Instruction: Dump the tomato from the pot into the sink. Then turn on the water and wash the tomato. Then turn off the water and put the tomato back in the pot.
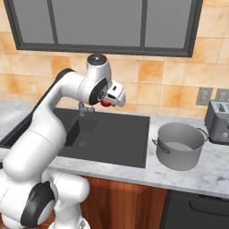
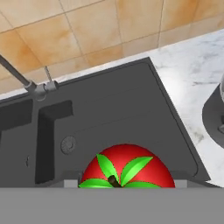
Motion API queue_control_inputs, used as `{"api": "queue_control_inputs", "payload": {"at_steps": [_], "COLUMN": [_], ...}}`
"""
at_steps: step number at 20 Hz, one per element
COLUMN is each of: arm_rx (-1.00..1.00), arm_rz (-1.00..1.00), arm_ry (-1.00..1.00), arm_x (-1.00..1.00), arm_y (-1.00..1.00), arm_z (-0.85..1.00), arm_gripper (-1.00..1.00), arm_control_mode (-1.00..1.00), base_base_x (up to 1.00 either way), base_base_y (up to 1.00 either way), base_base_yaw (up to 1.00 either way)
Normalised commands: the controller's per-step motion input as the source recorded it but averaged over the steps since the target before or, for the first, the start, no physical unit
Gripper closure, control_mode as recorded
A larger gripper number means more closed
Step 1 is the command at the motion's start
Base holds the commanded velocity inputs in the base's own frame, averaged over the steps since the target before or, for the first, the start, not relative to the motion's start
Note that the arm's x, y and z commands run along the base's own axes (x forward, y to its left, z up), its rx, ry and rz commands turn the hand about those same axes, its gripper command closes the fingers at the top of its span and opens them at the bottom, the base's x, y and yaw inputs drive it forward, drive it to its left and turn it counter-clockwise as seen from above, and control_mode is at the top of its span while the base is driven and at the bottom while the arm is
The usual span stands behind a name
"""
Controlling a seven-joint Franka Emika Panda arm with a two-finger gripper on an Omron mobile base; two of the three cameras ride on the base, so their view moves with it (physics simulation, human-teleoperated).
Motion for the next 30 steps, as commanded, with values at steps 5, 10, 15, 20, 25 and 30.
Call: {"api": "queue_control_inputs", "payload": {"at_steps": [5, 10, 15, 20, 25, 30], "arm_rx": [-0.01, 0.00, 0.00, 0.00, 0.01, 0.01], "arm_rz": [-0.18, -0.17, -0.12, -0.08, -0.03, 0.00], "arm_ry": [0.00, 0.02, 0.06, 0.10, 0.08, 0.07], "arm_x": [-0.02, 0.00, 0.00, 0.00, 0.11, 0.26], "arm_y": [-1.00, -1.00, -1.00, -0.94, -0.71, -0.44], "arm_z": [-0.02, -0.07, -0.17, -0.44, -0.50, -0.41], "arm_gripper": [1.00, 1.00, 1.00, 1.00, 1.00, 1.00], "arm_control_mode": [-1.00, -1.00, -1.00, -1.00, -1.00, -1.00], "base_base_x": [0.00, 0.00, 0.00, 0.00, 0.00, 0.00], "base_base_y": [0.00, 0.00, 0.00, 0.00, 0.00, 0.00], "base_base_yaw": [0.00, 0.00, 0.00, 0.00, 0.00, 0.00]}}
